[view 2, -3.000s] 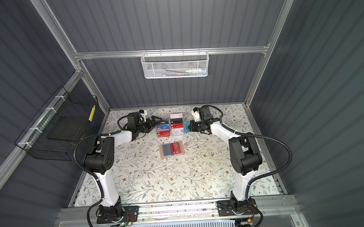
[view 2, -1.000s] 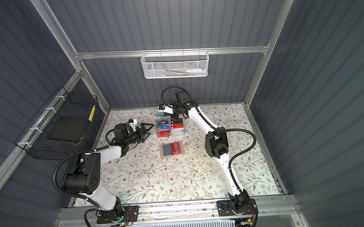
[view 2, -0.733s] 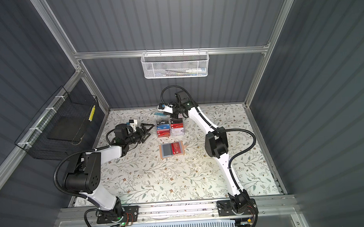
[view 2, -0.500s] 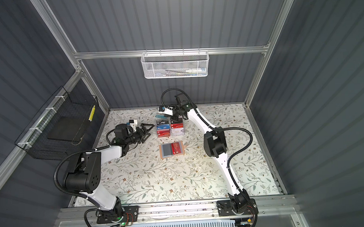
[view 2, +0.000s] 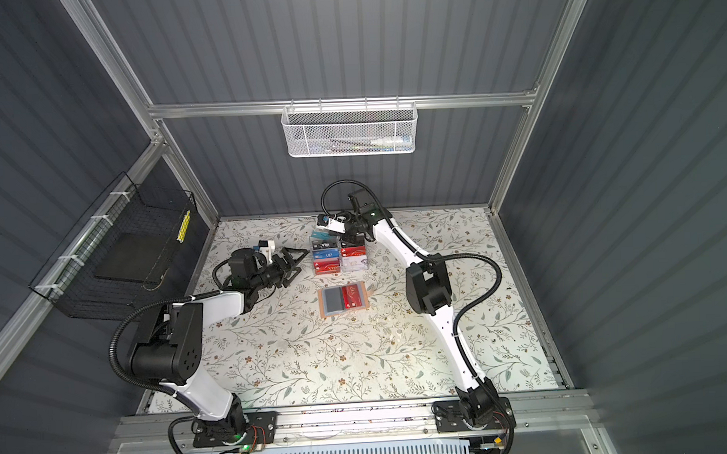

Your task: Take the credit cards out of the card holder

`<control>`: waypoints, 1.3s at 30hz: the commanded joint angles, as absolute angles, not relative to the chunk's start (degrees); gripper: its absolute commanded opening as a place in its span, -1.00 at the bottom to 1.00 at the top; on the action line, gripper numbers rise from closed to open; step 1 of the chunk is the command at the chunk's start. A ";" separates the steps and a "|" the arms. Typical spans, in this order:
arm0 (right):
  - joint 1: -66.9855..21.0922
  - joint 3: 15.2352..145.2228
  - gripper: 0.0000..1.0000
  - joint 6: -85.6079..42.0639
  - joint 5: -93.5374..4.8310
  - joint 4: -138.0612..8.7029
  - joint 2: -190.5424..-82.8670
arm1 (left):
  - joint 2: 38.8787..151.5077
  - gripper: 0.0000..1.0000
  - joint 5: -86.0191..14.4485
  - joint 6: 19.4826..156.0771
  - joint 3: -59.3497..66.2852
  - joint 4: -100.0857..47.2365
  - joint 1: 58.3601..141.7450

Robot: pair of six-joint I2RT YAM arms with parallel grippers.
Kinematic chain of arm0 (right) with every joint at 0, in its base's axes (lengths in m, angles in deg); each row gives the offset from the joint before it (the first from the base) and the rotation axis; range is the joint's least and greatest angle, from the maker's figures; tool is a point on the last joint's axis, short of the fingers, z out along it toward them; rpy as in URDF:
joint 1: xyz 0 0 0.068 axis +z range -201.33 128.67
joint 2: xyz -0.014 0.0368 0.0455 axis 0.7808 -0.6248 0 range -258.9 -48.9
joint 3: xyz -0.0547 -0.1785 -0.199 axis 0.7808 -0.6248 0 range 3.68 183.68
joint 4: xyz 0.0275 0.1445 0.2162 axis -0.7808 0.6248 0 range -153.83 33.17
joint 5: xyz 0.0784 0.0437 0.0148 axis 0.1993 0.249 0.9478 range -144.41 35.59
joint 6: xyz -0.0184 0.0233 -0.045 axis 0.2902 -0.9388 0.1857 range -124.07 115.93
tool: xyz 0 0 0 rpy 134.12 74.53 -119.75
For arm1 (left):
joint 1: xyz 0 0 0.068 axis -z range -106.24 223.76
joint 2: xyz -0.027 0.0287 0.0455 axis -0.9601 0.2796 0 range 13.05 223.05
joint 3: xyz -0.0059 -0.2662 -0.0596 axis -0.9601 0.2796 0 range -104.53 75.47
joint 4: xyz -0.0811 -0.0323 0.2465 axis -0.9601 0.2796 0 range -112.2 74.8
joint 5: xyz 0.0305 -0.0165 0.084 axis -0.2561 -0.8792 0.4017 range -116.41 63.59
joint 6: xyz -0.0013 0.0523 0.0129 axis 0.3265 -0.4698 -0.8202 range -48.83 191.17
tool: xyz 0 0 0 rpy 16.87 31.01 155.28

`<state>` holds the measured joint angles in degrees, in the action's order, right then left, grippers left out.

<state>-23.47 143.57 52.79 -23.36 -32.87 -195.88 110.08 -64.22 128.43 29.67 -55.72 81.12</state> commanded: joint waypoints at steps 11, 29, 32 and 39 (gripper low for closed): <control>-23.35 138.51 -1.00 55.26 -28.30 -34.54 -191.88 | 111.60 1.00 -65.99 128.79 28.71 -57.71 81.15; -22.99 139.07 -1.00 56.46 -32.15 -34.24 -189.69 | 113.06 1.00 -66.84 129.50 28.97 -59.29 81.16; -22.95 139.22 -1.00 56.95 -32.73 -34.69 -190.27 | 113.06 1.00 -66.91 129.58 28.96 -59.40 81.15; -22.70 139.34 -1.00 57.48 -33.44 -35.18 -191.47 | 113.09 1.00 -67.11 129.54 29.05 -59.61 81.15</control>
<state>-22.88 138.98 56.64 -32.06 -35.08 -191.47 112.53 -65.59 128.95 29.67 -58.35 81.12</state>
